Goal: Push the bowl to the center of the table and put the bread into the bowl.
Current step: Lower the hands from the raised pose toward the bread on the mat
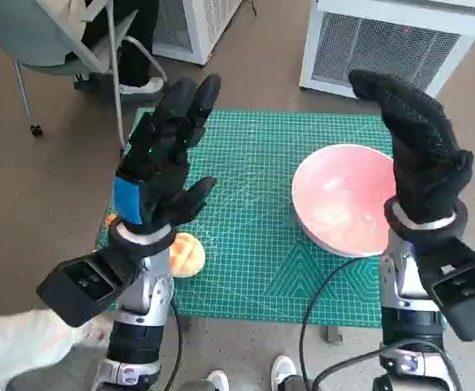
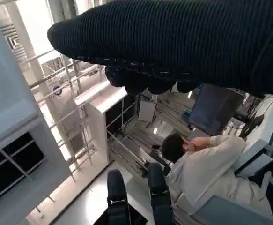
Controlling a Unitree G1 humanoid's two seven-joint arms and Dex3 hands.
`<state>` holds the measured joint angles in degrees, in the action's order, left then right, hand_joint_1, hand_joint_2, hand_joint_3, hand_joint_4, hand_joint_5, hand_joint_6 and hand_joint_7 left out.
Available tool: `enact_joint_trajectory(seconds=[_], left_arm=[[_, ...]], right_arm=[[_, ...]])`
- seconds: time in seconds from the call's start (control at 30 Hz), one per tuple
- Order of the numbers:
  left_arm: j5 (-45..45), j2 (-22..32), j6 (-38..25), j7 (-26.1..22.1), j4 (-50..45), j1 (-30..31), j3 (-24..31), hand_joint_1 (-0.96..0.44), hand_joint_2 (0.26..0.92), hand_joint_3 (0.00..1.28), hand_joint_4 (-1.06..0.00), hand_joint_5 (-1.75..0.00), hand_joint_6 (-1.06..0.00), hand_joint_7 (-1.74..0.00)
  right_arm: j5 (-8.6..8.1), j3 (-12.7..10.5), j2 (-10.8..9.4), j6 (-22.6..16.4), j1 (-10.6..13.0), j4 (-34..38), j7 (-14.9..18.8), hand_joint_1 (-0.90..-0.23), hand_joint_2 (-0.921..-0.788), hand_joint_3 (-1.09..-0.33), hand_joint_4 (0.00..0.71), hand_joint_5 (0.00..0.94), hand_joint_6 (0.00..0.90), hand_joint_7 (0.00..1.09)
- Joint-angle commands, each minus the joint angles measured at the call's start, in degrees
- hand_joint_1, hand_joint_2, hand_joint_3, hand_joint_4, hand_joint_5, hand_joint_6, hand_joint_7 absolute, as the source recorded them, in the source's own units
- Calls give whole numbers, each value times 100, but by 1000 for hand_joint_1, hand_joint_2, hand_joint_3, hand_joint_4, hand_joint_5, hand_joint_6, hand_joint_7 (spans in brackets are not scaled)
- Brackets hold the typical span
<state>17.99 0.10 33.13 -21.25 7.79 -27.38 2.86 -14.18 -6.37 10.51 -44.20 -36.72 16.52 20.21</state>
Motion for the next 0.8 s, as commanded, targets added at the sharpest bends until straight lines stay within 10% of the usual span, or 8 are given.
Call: enact_joint_trajectory(seconds=[0.03,0.8], left_arm=[[28,18,-30,-23,-76,50,0,-441,921,244,-363,0,-409,-140],[17,1,-40,-5,-74,28,5,-442,921,246,-357,0,-409,-141]], right_arm=[[-71,15,-24,60,158,18,72,-545,-921,-810,275,0,130,366],[-5,-30,54,38,270,-8,76,-558,-921,-809,275,0,130,368]])
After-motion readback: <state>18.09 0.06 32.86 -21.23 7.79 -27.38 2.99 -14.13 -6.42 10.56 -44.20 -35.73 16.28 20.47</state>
